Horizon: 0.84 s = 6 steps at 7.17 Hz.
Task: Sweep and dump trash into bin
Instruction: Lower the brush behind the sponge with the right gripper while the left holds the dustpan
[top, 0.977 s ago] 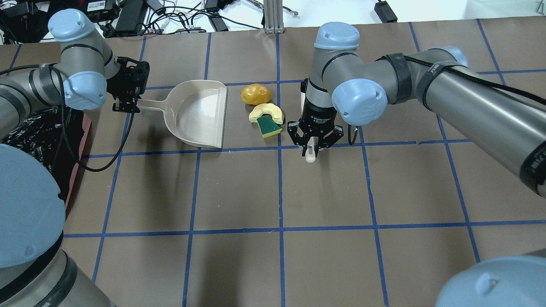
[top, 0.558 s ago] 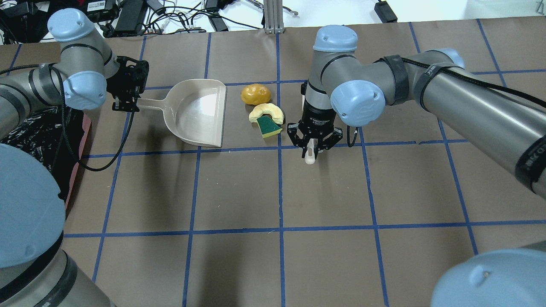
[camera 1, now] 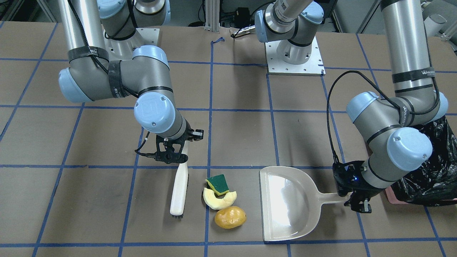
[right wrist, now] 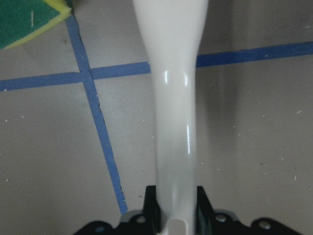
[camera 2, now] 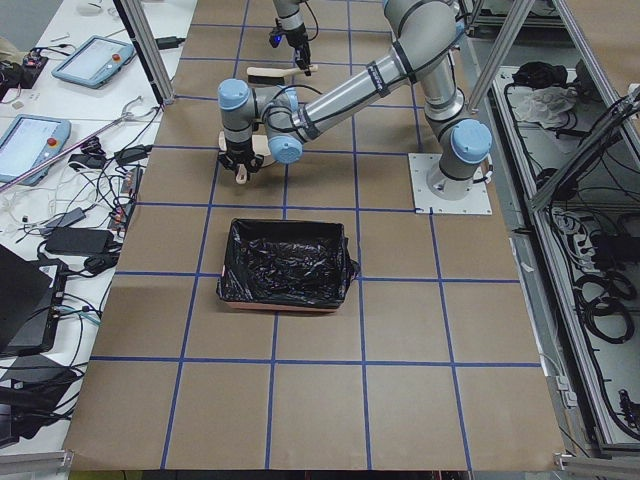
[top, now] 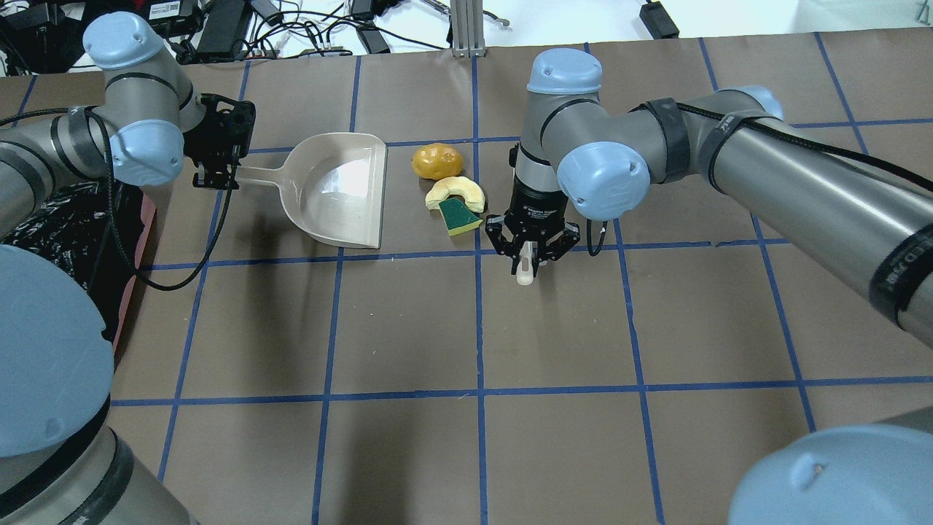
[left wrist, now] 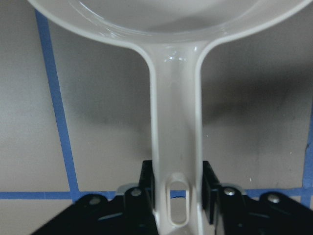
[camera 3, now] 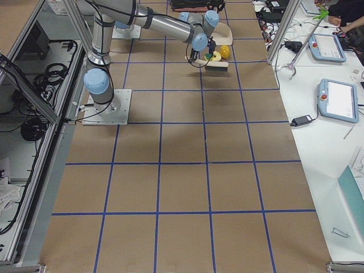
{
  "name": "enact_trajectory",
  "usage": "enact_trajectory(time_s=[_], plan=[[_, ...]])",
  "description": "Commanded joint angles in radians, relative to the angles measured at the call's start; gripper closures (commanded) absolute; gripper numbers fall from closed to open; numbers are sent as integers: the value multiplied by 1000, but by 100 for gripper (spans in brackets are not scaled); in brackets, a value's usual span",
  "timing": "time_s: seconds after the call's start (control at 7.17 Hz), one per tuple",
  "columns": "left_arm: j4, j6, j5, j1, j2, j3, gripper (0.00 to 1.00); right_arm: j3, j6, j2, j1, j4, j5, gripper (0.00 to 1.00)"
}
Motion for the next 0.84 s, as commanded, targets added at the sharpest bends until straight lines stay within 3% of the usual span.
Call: enact_trajectory(time_s=[0.0, 0.7], plan=[[-1, -3, 0, -9, -1, 0, 71, -1, 12, 8, 17, -17, 1, 100], [-7, -45, 2, -32, -2, -1, 71, -1, 59, 8, 37, -22, 43, 100]])
